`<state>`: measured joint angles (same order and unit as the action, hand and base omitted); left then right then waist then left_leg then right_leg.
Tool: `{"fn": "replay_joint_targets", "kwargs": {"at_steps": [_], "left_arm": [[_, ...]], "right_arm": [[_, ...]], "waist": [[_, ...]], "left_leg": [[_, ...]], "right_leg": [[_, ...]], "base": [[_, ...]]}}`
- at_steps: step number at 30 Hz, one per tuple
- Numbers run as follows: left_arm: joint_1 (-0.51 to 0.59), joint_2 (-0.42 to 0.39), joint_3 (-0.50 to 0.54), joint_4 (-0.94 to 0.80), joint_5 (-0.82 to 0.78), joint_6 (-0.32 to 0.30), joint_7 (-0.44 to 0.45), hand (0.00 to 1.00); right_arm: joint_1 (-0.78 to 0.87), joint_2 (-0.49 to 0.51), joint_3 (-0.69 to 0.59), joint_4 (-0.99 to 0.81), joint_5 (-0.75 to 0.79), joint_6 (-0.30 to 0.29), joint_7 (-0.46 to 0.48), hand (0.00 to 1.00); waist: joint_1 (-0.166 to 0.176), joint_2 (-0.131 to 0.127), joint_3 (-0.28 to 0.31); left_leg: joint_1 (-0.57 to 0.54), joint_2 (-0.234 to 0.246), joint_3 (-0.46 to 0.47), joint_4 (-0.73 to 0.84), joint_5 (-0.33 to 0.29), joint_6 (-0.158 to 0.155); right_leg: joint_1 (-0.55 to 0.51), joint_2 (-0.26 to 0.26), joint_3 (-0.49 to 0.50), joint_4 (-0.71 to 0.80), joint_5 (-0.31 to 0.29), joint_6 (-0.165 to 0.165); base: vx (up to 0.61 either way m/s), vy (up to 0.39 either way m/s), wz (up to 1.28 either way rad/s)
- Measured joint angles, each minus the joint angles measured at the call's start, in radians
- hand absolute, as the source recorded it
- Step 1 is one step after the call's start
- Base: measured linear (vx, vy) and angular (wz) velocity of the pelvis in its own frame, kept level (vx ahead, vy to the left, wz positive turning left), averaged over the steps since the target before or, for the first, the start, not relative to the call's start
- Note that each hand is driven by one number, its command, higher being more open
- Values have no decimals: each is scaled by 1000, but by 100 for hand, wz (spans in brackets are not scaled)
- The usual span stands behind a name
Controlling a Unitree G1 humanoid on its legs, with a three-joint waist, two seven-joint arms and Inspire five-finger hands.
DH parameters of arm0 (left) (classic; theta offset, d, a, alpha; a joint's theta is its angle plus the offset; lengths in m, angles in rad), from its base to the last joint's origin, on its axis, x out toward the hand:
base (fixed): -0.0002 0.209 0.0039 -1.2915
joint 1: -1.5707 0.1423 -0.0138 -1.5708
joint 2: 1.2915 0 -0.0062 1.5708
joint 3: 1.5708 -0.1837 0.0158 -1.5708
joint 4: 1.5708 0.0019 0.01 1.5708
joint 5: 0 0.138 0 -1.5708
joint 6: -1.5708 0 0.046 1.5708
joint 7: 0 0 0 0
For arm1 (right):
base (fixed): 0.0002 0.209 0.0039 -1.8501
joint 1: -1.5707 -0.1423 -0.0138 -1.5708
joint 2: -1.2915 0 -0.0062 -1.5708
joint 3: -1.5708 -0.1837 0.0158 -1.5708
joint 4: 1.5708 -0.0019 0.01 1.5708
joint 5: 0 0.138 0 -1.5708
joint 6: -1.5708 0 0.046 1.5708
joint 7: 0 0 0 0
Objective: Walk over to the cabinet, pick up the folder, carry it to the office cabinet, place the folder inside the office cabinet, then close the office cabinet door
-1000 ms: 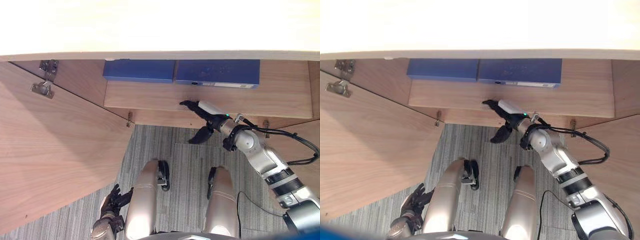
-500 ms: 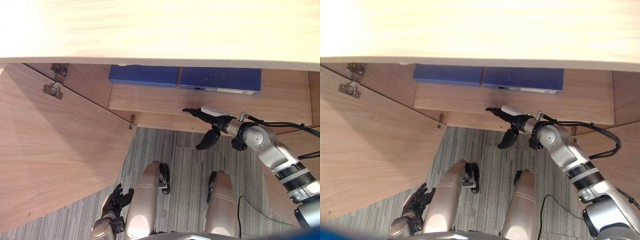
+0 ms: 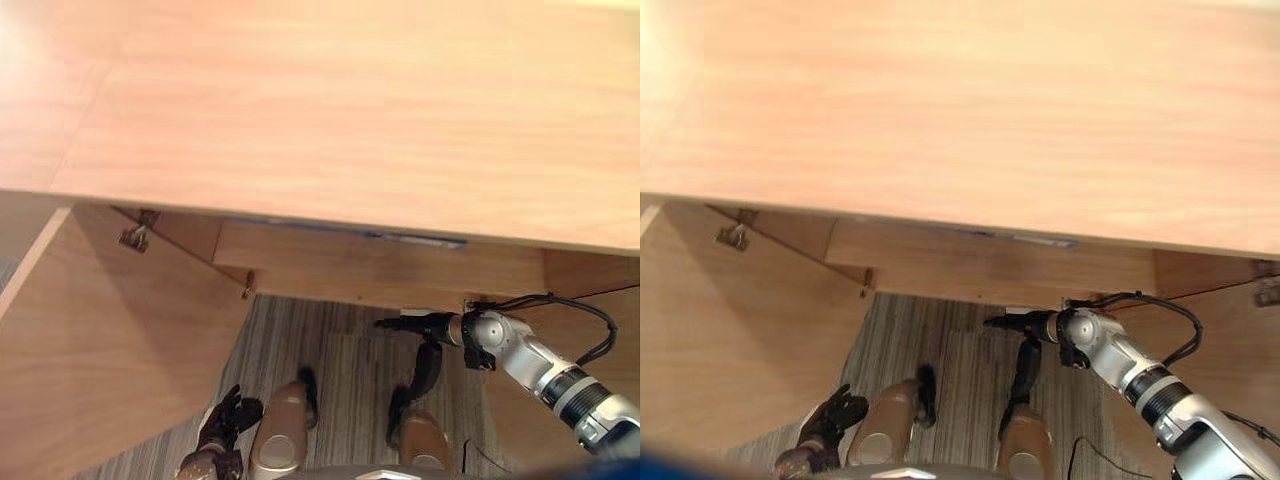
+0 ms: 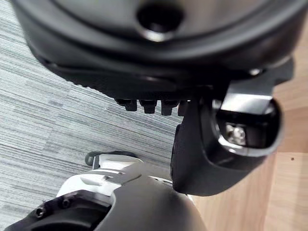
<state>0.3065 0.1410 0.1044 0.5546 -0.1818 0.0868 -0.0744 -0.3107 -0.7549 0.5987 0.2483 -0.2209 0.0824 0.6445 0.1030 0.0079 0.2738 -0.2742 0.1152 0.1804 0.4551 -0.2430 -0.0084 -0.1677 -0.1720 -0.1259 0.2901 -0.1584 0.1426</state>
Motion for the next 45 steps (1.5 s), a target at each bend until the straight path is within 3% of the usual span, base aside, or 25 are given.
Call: {"fn": "replay_joint_targets", "kwargs": {"at_steps": [3,4,6,7,10,14,15,19,20,21,22,23,25,27,28,29,30,33,35,38,45], "left_arm": [[2,8,18,18,52,-19,-27,100],[2,1,32,20,77,-24,-36,100],[3,-6,39,28,88,-30,-37,100],[3,-14,40,47,108,-35,-35,100],[2,-50,34,81,148,-40,-35,100],[-9,-60,15,90,194,-40,-56,100],[-17,-60,19,99,195,-40,-51,100],[-24,-57,22,133,257,-45,3,100],[-29,-57,25,145,261,-46,14,100],[-45,-61,40,167,263,-46,41,100],[-53,-64,44,176,262,-46,54,100],[-68,-72,59,193,261,-42,77,100],[-72,-82,58,220,256,-42,106,100],[-79,-82,58,241,256,-45,135,100],[-83,-69,59,259,256,-58,156,100],[-98,-72,68,299,258,-59,173,100],[-100,-79,68,306,259,-61,177,100],[-98,-79,70,338,262,-76,190,100],[-101,-75,78,355,261,-77,201,100],[-128,-70,79,372,253,-77,223,100],[-174,-91,14,360,293,-115,243,100]], "right_arm": [[30,8,-20,-17,66,-5,-1,100],[44,24,-26,-16,75,-20,-5,100],[63,54,-40,-6,77,-27,-14,100],[93,99,-69,26,85,-46,-29,100],[199,243,-217,151,106,-78,-98,100],[266,442,-473,334,105,-74,-255,100],[303,505,-603,368,105,-61,-329,100],[413,560,-773,365,107,-48,-481,100],[422,562,-780,364,107,-45,-502,100],[429,568,-803,364,107,-34,-537,100],[428,575,-814,361,109,-29,-544,100],[428,591,-826,351,124,-20,-567,100],[438,614,-854,351,178,-19,-599,100],[455,640,-874,351,204,-20,-637,100],[469,662,-893,352,225,-20,-653,100],[477,664,-918,356,227,-20,-671,100],[481,665,-934,358,227,-20,-679,100],[483,664,-936,367,252,-30,-699,100],[480,669,-937,380,269,-43,-701,100],[488,680,-973,416,304,-54,-702,100],[481,689,-972,433,305,-66,-750,100]], "waist": [[-2,-18,-48],[4,-23,-58],[6,-22,-66],[5,-20,-87],[-10,15,-135],[-63,28,-153],[-75,28,-154],[-110,20,-148],[-111,19,-146],[-110,25,-138],[-107,28,-135],[-103,27,-123],[-106,43,-121],[-108,45,-125],[-108,10,-134],[-110,29,-134],[-108,38,-140],[-109,37,-161],[-108,36,-182],[-119,17,-193],[-124,12,-222]], "left_leg": [[28,28,-24,29,0,0],[29,28,-98,89,0,0],[37,25,-150,115,-1,-2],[46,19,-201,120,-6,-9],[70,28,-300,83,-46,-73],[110,38,-268,-40,-60,-76],[114,34,-228,-40,-59,-75],[175,25,-105,-30,-62,-68],[183,31,-84,-28,-62,-61],[188,52,-10,-23,-51,-34],[189,64,21,-20,-49,-32],[214,82,74,-25,-46,-31],[244,121,128,-30,-35,-48],[263,148,144,-40,-28,-76],[271,140,144,-47,-28,-118],[276,146,97,-65,-19,-140],[293,142,78,-98,-16,-140],[346,151,48,-281,51,-126],[363,175,57,-356,139,-141],[395,179,93,-403,172,-152],[409,159,116,-438,182,-159]], "right_leg": [[80,43,1,-99,35,-19],[108,67,20,-118,48,-32],[123,77,39,-124,54,-41],[122,90,65,-132,63,-49],[93,122,126,-142,97,-58],[18,134,209,-144,148,-35],[-4,131,252,-138,163,-25],[-10,127,349,-128,201,4],[-16,127,341,-128,214,1],[-33,128,287,-159,271,-1],[-43,123,223,-160,285,-12],[-65,86,53,-52,224,-82],[-64,18,-83,122,123,-140],[-32,-51,-105,211,56,-120],[7,-83,-104,161,4,-36],[18,-43,-121,129,-1,-22],[23,-22,-119,109,4,-26],[53,91,-99,-61,88,-74],[60,155,-77,-156,159,-113],[86,176,-66,-205,181,-121],[112,173,-46,-285,233,-115]], "base": [[69,-75,-19],[12,-73,-36],[-2,-47,-45],[6,-12,-66],[-4,47,-67],[-92,66,-69],[-161,84,-83],[-211,103,-90],[-349,18,-119],[-256,-12,-118],[-350,-44,-154],[-177,-39,-112],[-176,-126,-106],[-76,-249,-67],[-19,-319,-38],[3,-300,-38],[20,-214,-42],[46,-146,-57],[94,-113,-57],[89,-53,-17],[-7,44,-5]]}}
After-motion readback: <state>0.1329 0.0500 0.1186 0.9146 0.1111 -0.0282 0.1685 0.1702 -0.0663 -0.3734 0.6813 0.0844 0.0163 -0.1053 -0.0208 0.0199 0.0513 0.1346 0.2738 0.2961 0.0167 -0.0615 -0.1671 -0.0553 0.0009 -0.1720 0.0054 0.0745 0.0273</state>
